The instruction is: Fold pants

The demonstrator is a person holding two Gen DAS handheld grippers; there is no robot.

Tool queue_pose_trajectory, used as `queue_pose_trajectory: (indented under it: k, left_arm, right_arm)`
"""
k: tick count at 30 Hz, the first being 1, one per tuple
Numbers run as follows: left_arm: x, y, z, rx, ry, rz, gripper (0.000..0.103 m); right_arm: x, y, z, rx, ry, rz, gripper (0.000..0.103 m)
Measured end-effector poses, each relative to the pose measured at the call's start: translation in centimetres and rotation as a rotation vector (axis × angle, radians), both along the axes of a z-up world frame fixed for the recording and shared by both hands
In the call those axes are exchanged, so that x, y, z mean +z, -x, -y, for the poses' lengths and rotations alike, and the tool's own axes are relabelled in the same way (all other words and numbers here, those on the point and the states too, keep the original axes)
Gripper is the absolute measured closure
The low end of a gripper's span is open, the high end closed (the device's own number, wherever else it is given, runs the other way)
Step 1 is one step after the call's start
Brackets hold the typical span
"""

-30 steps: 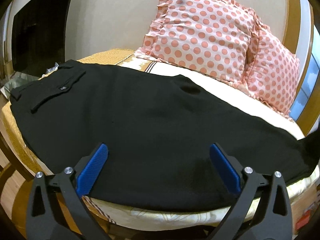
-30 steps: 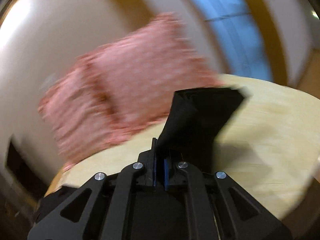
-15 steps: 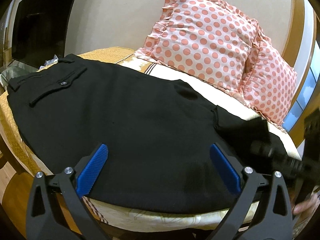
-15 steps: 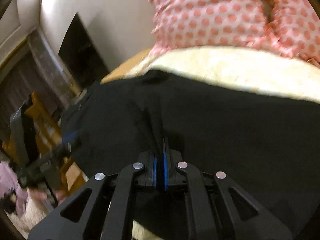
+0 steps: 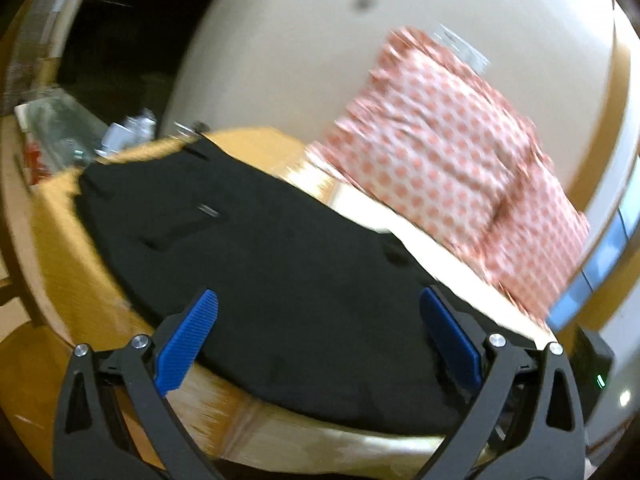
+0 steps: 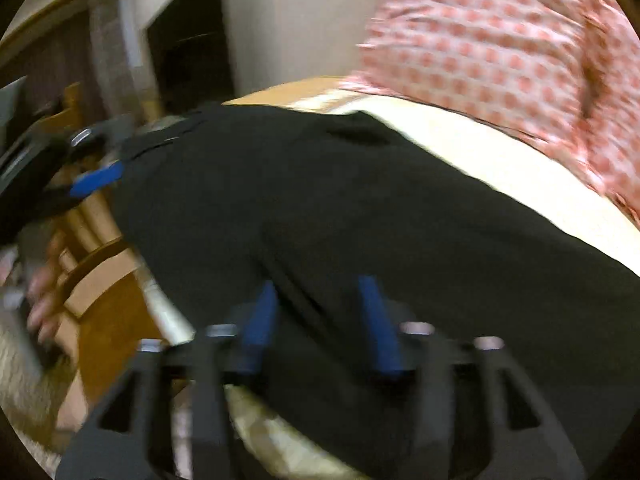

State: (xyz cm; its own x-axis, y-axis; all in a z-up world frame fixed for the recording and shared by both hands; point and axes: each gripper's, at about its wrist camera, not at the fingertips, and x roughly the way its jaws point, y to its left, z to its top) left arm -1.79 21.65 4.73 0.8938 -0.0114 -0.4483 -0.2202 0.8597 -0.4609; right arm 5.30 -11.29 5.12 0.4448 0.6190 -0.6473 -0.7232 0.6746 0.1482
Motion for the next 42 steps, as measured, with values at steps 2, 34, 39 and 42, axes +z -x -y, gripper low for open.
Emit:
queue_pose_trajectory:
  k: [2, 34, 39, 42]
  left_arm:
    - [0.2, 0.5, -1.9, 0.065, 0.016, -0.001, 0.002]
    - [-3.3, -1.5, -6.0, -0.017, 0.367, -0.114, 0.011]
    - [-3.6, -1.8, -7.6, 0.034, 0.418, -0.087, 0.018]
    - [-3.5, -2.1, -9.8, 0.124, 0.433, -0.072, 0.02]
  right_arm:
    - [1.0, 0.7, 0.7, -0.019, -0.048, 0.053, 0.05]
    - [-1.1, -2.5, 2.2, -0.145, 0.002, -0.021, 0.04]
    - [-1.1, -2.5, 2.2, -0.145, 0.001, -0.021, 0.039]
    - [-1.1, -2.4, 2.3, -0.145, 0.0, -0.021, 0.039]
